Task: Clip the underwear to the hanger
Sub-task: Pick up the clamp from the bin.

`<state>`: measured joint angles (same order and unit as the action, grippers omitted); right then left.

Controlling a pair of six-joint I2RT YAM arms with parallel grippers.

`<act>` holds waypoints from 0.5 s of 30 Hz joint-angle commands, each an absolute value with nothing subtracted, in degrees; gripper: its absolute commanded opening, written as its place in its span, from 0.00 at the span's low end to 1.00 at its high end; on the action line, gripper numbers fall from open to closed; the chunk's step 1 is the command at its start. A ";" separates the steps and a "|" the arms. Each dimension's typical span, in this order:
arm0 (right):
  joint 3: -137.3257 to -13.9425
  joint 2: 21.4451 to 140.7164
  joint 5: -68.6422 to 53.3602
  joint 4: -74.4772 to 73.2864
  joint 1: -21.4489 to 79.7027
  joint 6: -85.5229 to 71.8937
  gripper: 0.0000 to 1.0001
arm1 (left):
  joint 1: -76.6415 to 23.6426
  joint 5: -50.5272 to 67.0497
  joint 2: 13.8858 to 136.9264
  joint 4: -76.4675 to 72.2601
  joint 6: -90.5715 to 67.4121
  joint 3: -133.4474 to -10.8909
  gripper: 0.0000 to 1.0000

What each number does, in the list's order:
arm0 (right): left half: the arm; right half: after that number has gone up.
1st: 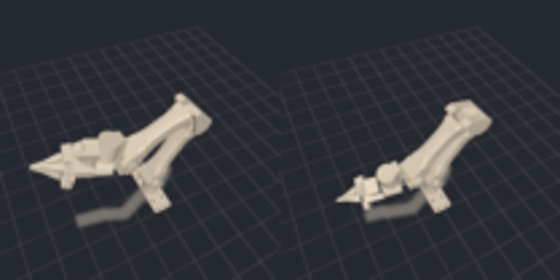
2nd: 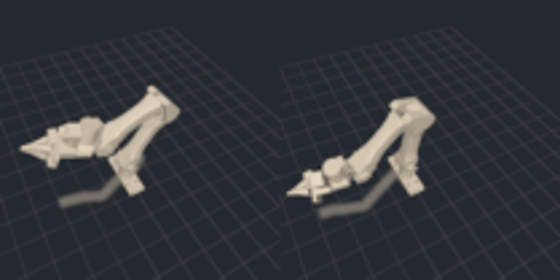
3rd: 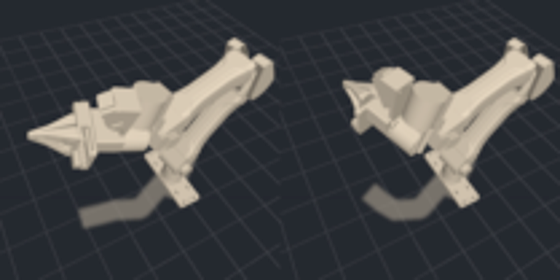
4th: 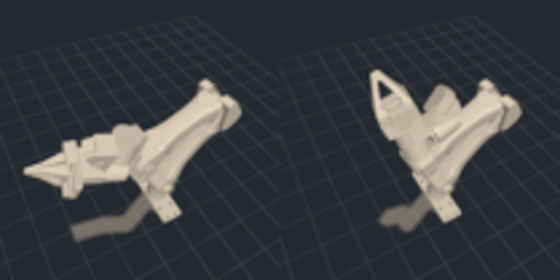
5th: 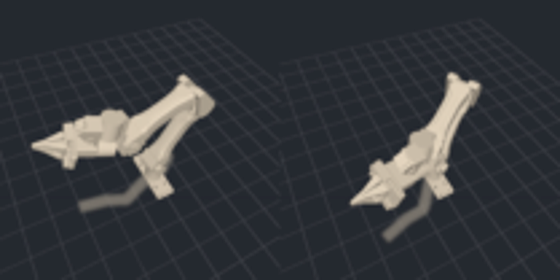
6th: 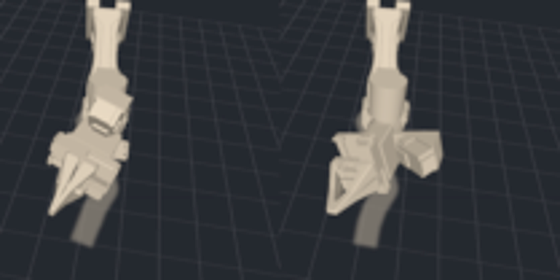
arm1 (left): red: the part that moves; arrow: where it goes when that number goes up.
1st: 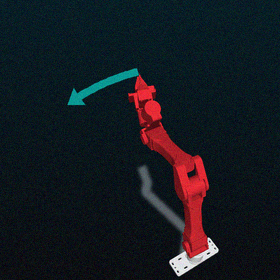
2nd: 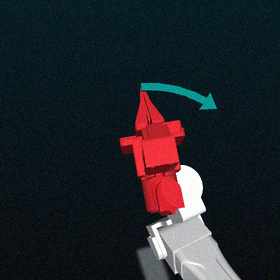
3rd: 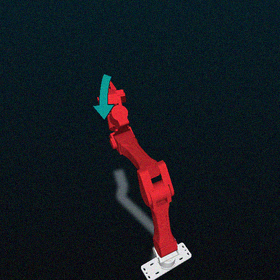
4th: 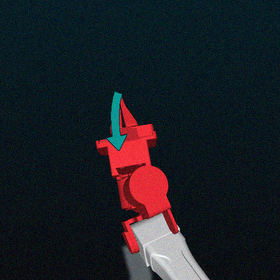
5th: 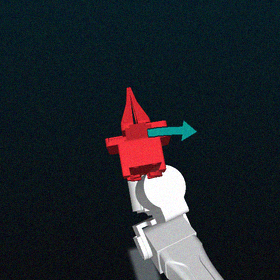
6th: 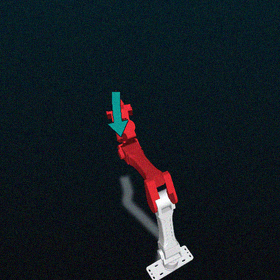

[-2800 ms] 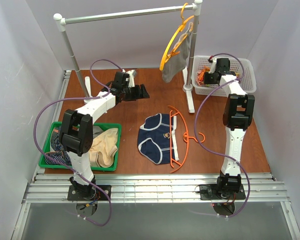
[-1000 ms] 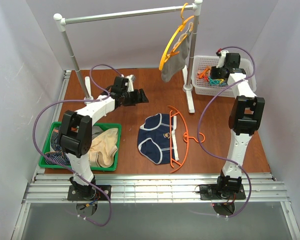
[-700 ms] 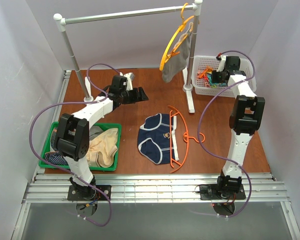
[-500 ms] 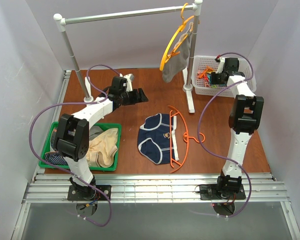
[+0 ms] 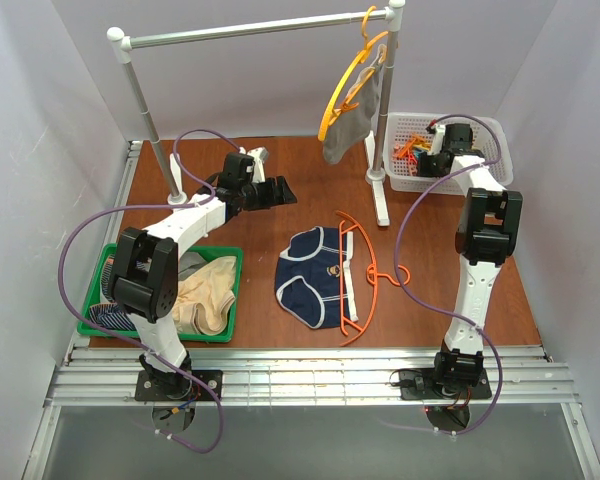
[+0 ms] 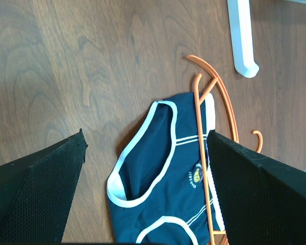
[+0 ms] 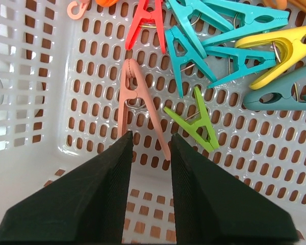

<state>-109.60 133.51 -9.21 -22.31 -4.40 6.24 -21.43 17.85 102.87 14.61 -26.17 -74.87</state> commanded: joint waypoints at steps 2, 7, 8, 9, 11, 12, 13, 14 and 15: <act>-108.99 135.09 -9.84 -22.59 -4.57 6.94 0.25 | -21.09 18.90 103.27 14.85 -25.84 -77.95 0.86; -107.40 133.07 -9.40 -22.50 -4.75 8.09 0.24 | -21.09 18.90 103.89 14.94 -25.75 -78.49 0.86; -107.92 133.15 -9.75 -22.67 -4.92 7.91 0.24 | -21.09 19.16 104.23 15.03 -25.66 -78.57 0.86; -108.19 133.50 -9.76 -22.68 -5.01 7.74 0.24 | -21.09 19.33 104.41 15.03 -25.66 -78.57 0.86; -108.89 134.38 -10.10 -23.37 -5.01 7.73 0.24 | -21.09 19.42 104.50 15.03 -25.75 -78.66 0.86; -109.42 134.65 -10.28 -23.55 -5.01 7.73 0.24 | -21.09 19.42 104.59 14.94 -25.66 -78.66 0.86; -109.51 135.08 -10.37 -23.82 -5.01 7.82 0.23 | -21.09 19.25 104.59 14.94 -25.66 -78.84 0.86; -109.51 135.35 -10.63 -24.17 -5.01 7.91 0.22 | -21.09 19.16 104.59 14.94 -25.58 -78.84 0.86; -109.60 135.53 -10.81 -24.60 -5.01 7.91 0.22 | -21.01 19.16 104.59 15.03 -25.58 -78.84 0.86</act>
